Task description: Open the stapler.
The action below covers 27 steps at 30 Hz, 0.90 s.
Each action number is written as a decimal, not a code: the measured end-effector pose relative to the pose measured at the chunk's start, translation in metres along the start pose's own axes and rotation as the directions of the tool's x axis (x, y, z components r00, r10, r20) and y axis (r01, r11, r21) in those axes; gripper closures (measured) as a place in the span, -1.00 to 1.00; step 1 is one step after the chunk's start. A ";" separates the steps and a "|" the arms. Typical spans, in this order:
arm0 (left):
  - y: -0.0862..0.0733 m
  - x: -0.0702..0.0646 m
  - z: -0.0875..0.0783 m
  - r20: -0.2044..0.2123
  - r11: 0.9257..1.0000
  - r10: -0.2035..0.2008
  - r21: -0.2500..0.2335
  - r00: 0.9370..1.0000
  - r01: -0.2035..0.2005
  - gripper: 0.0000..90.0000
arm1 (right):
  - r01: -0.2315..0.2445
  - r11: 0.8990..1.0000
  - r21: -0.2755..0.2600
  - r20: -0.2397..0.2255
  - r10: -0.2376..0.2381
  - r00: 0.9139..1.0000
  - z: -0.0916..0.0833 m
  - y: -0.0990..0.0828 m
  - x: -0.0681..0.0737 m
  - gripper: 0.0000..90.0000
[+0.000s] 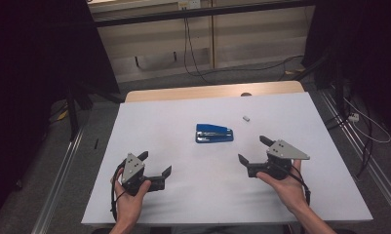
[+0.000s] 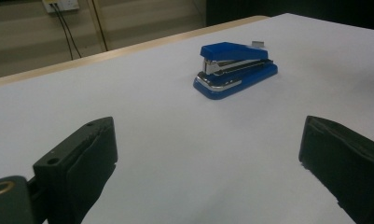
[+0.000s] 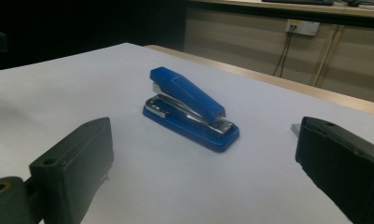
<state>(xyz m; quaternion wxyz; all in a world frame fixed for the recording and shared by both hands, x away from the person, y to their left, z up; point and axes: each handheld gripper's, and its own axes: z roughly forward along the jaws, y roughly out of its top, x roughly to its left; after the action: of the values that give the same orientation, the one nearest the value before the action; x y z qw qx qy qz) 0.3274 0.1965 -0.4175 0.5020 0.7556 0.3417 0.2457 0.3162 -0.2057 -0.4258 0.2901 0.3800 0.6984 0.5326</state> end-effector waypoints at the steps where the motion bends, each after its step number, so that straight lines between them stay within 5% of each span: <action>1: 0.001 0.000 0.002 0.008 1.000 0.001 0.003 1.000 -0.001 -0.89 | 0.004 1.000 0.000 -0.002 -0.004 1.000 0.002 0.000 0.002 -0.91; 8: 0.006 0.000 0.011 0.021 1.000 -0.011 0.004 1.000 0.011 -0.82 | -0.017 1.000 -0.002 -0.027 0.017 0.999 0.015 0.005 0.005 -0.90; 14: 0.007 0.003 0.016 0.092 1.000 -0.025 0.018 0.995 0.023 -0.82 | -0.030 0.999 -0.013 -0.060 0.029 0.998 0.025 0.011 0.007 -0.91; 22: 0.020 0.003 0.028 0.107 0.998 -0.039 0.043 0.994 0.034 -0.86 | -0.028 0.999 -0.020 -0.081 0.026 0.996 0.042 0.015 0.011 -0.83; 27: 0.032 0.001 0.032 0.090 1.000 -0.015 -0.002 0.996 0.015 -0.87 | -0.053 0.999 0.011 -0.114 0.054 0.992 0.053 0.016 0.013 -0.79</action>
<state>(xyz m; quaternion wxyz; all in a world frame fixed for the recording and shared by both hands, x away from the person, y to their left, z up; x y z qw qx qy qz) 0.3591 0.1700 -0.3997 0.5196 0.7628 0.3239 0.2080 0.3556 -0.1648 -0.4248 0.2338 0.3687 0.7054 0.5583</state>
